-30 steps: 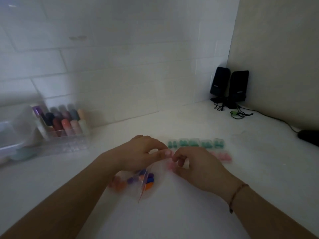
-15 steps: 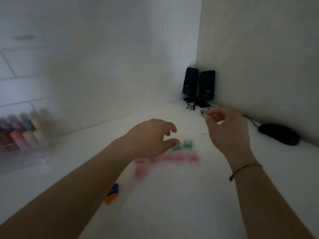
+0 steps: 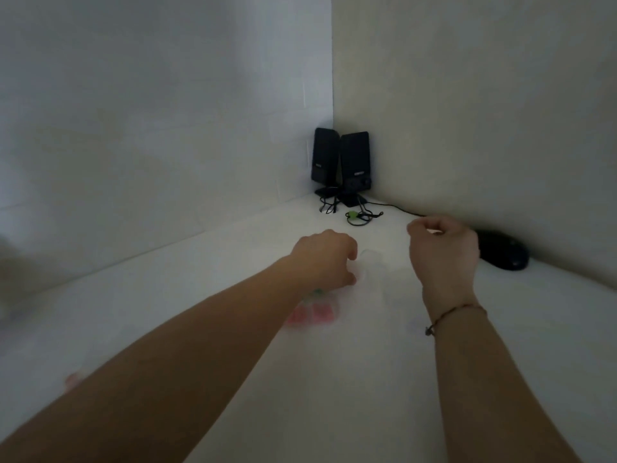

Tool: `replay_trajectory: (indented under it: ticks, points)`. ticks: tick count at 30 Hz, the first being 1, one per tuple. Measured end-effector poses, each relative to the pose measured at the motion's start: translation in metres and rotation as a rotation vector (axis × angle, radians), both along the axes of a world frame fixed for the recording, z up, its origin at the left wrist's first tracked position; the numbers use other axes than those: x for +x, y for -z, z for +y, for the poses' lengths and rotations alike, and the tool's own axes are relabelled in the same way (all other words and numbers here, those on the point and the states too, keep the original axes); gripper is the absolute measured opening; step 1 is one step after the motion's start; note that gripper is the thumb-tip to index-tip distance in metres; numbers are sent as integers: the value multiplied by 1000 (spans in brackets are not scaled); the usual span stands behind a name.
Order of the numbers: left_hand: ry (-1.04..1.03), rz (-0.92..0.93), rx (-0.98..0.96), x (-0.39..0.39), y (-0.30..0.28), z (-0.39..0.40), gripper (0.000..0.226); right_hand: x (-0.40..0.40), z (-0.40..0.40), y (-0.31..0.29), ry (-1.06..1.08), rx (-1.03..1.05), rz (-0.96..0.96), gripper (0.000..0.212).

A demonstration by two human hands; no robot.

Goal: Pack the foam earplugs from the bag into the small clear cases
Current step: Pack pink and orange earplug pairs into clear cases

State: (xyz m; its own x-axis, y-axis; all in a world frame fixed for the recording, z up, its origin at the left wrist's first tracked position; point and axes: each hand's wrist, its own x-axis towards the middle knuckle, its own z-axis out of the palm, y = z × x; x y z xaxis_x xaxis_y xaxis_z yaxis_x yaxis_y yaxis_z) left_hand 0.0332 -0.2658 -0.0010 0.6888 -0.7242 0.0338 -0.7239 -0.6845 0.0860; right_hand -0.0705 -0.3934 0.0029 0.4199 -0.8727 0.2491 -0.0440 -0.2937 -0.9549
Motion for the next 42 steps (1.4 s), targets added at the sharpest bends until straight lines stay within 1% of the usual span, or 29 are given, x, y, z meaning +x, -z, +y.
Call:
replay_trajectory:
  ticks: [2,4,6,7,8,10,12,14,16,18,20,22,24,27,29,32,34,36,39,41,42]
  points:
    - [6,1,-21,0,3,-2,42,-1,0,-1,11,-16,6,9]
    - [18,13,-74,-3,-1,-3,40,-1,4,-4,-37,-68,36,9]
    - [25,78,-203,-9,-14,3,36,-2,12,-6,-182,-197,141,16]
    - [22,132,-292,-13,-22,10,33,-2,17,-7,-285,-292,197,23]
    - [20,208,-390,-17,-31,19,30,-3,24,-8,-393,-390,210,30]
    - [27,431,-575,-25,-48,46,22,-6,39,-13,-588,-524,90,36]
    - [42,623,-686,-35,-61,78,23,-11,54,-19,-695,-573,-67,31]
    - [36,775,-797,-44,-68,109,30,-14,70,-22,-692,-604,-171,25]
    - [5,936,-961,-52,-67,139,37,-19,89,-24,-655,-708,-256,22]
    - [-1,1047,-1086,-61,-62,168,36,-24,112,-23,-703,-777,-328,21]
    - [51,1126,-1170,-67,-54,195,36,-28,132,-20,-771,-775,-392,19]
    - [106,1151,-1237,-69,-49,217,46,-29,149,-22,-789,-755,-446,15]
    - [115,1102,-1284,-67,-47,232,55,-25,165,-28,-778,-774,-434,13]
    - [77,994,-1369,-61,-45,244,60,-11,187,-34,-764,-891,-358,16]
    - [71,984,-1408,-59,-44,249,63,-5,197,-31,-777,-949,-355,15]
    - [63,1032,-1447,-59,-38,253,53,-3,203,-21,-730,-1033,-430,13]
    - [55,1079,-1482,-61,-31,252,45,-3,203,-17,-714,-1056,-438,18]
    - [51,1136,-1519,-63,-24,251,47,-4,203,-15,-719,-1076,-423,23]
    - [60,1215,-1556,-63,-19,249,42,-5,201,-11,-705,-1041,-425,21]
    - [58,1235,-1581,-62,-17,247,35,-5,201,-7,-704,-1022,-430,18]
    - [46,1230,-1593,-62,-16,247,31,-5,201,-6,-701,-1022,-417,21]
